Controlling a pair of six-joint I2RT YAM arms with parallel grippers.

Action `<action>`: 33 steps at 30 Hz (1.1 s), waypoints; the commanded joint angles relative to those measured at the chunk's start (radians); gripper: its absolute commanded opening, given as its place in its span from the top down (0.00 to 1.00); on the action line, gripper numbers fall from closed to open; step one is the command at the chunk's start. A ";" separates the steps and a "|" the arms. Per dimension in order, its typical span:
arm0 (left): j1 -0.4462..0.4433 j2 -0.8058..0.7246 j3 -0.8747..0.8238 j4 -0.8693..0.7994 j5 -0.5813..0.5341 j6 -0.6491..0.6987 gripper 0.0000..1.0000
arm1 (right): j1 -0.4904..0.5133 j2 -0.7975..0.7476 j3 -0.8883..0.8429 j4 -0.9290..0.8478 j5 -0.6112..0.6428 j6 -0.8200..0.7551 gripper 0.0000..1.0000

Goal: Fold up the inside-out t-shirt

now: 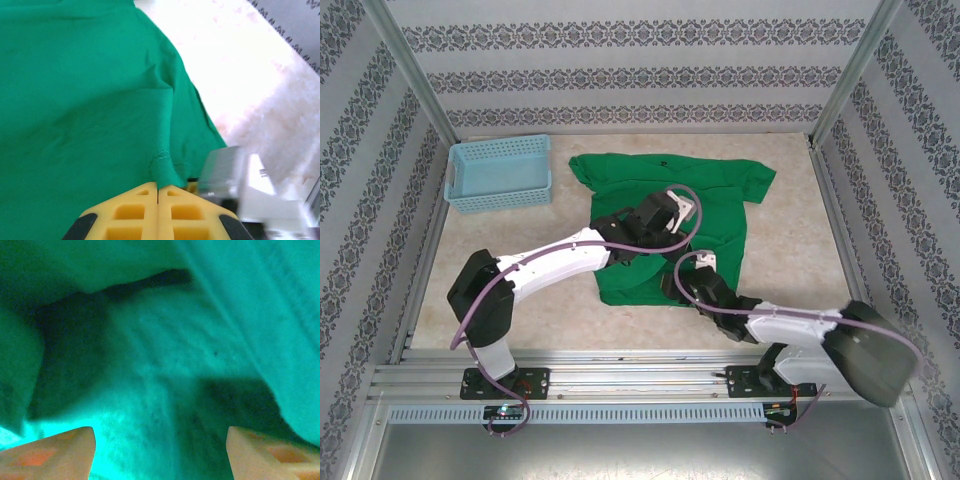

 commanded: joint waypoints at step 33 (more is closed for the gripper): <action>0.112 -0.213 0.104 -0.012 0.060 -0.027 1.00 | -0.092 0.505 0.429 0.075 0.222 -0.230 0.29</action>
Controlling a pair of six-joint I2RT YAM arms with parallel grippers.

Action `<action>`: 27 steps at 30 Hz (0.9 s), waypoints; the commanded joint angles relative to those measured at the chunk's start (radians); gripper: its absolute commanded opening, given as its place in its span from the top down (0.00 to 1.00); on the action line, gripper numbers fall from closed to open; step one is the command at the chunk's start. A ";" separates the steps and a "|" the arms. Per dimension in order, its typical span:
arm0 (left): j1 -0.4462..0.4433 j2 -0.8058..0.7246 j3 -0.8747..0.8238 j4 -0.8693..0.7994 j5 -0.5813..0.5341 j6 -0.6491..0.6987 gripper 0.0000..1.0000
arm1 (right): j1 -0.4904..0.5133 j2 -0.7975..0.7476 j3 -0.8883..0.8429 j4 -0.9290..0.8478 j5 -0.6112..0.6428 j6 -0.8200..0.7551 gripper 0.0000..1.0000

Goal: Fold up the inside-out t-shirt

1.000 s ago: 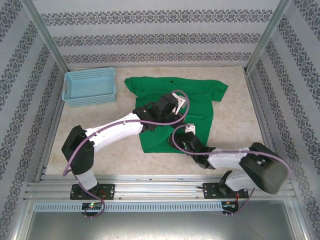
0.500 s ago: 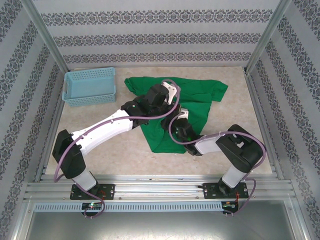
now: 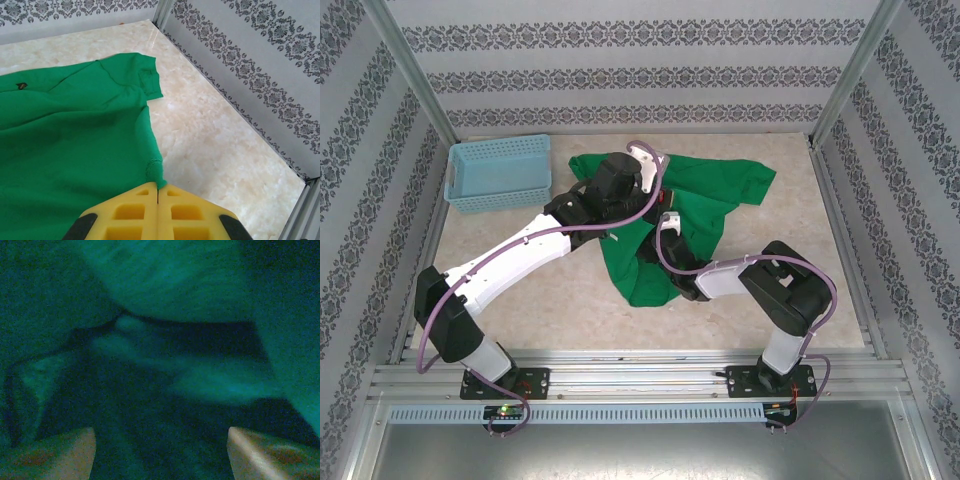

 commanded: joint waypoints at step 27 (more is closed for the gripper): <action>-0.004 -0.045 0.133 0.006 0.114 -0.065 1.00 | -0.164 0.210 0.435 -0.528 0.007 0.192 0.25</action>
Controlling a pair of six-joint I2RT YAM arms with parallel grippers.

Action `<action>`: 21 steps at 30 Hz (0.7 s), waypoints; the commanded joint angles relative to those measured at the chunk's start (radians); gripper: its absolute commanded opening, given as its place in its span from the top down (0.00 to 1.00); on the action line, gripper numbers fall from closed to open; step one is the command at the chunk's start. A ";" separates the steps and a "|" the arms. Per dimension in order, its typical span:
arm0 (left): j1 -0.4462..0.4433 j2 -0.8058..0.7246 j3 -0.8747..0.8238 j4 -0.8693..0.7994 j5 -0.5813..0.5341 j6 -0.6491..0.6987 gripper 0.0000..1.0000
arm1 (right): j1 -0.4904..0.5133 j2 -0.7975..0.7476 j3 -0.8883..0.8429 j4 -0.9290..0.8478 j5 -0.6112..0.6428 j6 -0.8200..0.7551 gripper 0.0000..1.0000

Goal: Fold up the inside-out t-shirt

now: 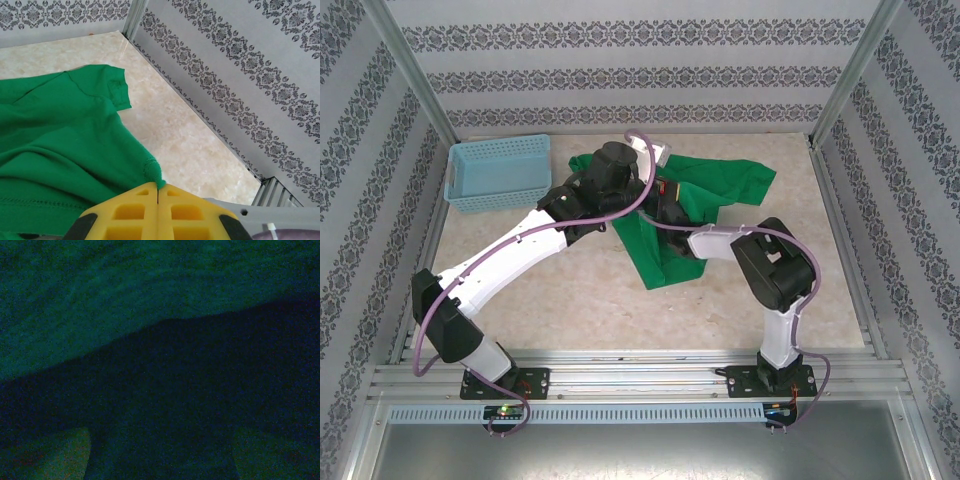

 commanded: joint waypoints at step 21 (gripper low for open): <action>-0.006 -0.036 0.094 -0.015 -0.145 0.022 1.00 | -0.021 0.255 0.407 -0.529 -0.080 0.104 0.28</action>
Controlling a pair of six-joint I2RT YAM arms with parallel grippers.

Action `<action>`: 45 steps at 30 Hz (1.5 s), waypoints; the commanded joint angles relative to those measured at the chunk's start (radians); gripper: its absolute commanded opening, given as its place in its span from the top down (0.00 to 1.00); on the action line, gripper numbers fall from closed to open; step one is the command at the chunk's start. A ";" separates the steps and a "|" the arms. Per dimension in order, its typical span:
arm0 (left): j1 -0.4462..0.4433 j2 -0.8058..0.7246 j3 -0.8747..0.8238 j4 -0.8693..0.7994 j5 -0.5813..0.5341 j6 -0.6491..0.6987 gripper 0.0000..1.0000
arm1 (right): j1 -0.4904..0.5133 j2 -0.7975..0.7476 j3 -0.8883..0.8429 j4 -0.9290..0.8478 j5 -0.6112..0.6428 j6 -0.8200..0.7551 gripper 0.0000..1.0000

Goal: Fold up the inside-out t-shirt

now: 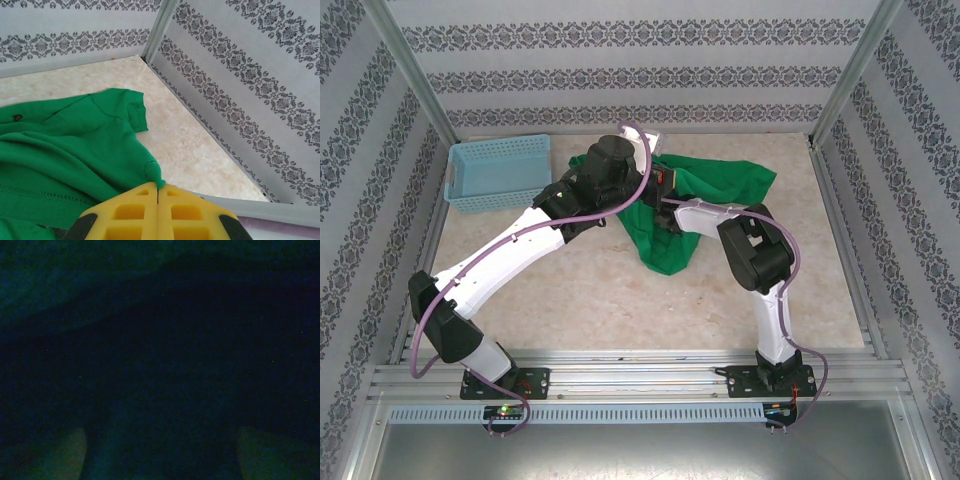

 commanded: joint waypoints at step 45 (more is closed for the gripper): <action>0.235 0.721 0.466 -0.668 -0.385 0.049 1.00 | 0.171 -1.319 -1.154 0.476 -0.093 -0.252 1.00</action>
